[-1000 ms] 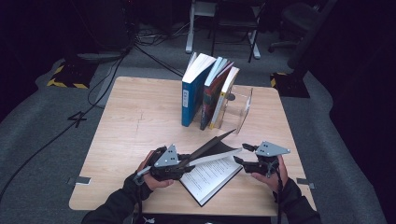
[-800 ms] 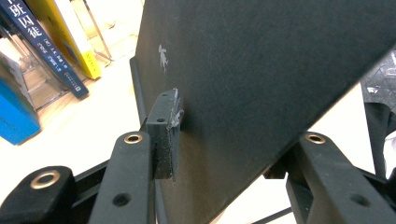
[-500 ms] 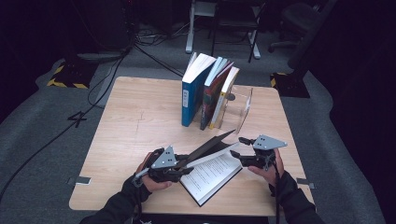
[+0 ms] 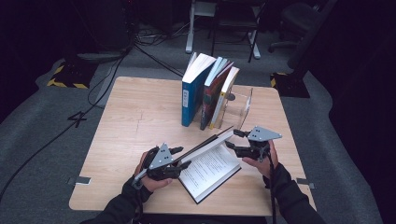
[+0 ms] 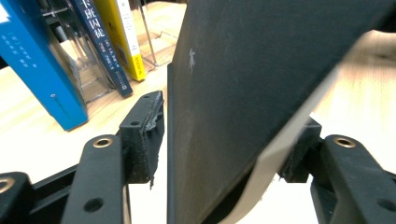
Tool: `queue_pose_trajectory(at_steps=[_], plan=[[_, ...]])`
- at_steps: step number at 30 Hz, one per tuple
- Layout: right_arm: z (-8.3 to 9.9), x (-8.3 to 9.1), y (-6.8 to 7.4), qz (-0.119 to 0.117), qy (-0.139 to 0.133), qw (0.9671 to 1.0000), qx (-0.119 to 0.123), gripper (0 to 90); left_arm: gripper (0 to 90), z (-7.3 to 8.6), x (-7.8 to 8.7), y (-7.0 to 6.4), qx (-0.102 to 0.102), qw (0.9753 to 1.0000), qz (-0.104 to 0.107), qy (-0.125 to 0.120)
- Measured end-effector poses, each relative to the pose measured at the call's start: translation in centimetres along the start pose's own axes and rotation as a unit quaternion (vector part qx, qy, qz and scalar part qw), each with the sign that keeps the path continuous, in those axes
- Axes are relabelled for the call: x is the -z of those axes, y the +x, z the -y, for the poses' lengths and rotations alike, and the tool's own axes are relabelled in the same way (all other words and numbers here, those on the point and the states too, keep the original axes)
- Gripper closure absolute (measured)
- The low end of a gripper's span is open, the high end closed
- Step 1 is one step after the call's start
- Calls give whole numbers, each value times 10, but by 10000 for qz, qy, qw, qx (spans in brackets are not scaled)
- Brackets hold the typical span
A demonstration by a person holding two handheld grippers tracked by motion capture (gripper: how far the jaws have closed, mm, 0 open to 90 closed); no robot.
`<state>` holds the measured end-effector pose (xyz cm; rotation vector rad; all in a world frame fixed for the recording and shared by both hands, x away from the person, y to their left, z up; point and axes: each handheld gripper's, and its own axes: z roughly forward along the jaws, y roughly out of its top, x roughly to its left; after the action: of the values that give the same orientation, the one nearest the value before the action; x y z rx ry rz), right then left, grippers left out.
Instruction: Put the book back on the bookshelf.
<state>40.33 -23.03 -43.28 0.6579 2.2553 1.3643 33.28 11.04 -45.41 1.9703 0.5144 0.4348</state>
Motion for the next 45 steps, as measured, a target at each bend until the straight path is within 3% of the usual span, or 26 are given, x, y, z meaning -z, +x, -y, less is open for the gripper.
queue_pose_trajectory(at_steps=[5,7,8,11,15,20,23,27,31,34,38,40,43,44,45], plan=[[-2,-4,-1,30,-28,10000,-25,414,435,-5,-8,1,18,10000,-9,94],[-3,-5,-2,66,-32,10000,-27,406,533,-8,-11,1,31,9999,144,15],[-3,-5,-2,77,-40,10000,-39,405,590,-10,-11,2,-9,9999,125,16],[-2,-4,-3,78,0,9999,-83,389,640,-14,-14,6,82,9998,190,-49],[4,1,-8,-34,-3,9998,-191,376,652,-16,-16,9,62,9995,312,-56],[10,10,-10,-70,45,9999,-148,354,651,-18,-22,10,90,9984,544,-110],[18,19,-12,-85,153,9998,-35,329,650,-21,-29,10,67,9968,785,-140],[27,34,-16,-164,148,9997,-44,299,651,-25,-39,9,86,9928,1175,-204],[35,48,-21,-363,63,9992,-123,276,653,-30,-47,11,26,9877,1547,-211],[39,53,-23,-513,49,9986,-129,272,651,-33,-52,13,-35,9853,1696,-201],[38,50,-22,-665,20,9978,-55,275,644,-36,-52,15,-144,9853,1700,-56],[36,45,-20,-806,12,9967,-14,324,643,-39,-50,15,-241,9858,1658,68],[31,42,-16,-722,14,9972,165,334,633,-41,-45,16,-297,9861,1630,139],[30,41,-15,-713,25,9973,185,339,623,-42,-43,16,-293,9877,1528,141],[30,41,-15,-713,25,9973,185,339,594,-42,-43,16,-293,9877,1528,141]])
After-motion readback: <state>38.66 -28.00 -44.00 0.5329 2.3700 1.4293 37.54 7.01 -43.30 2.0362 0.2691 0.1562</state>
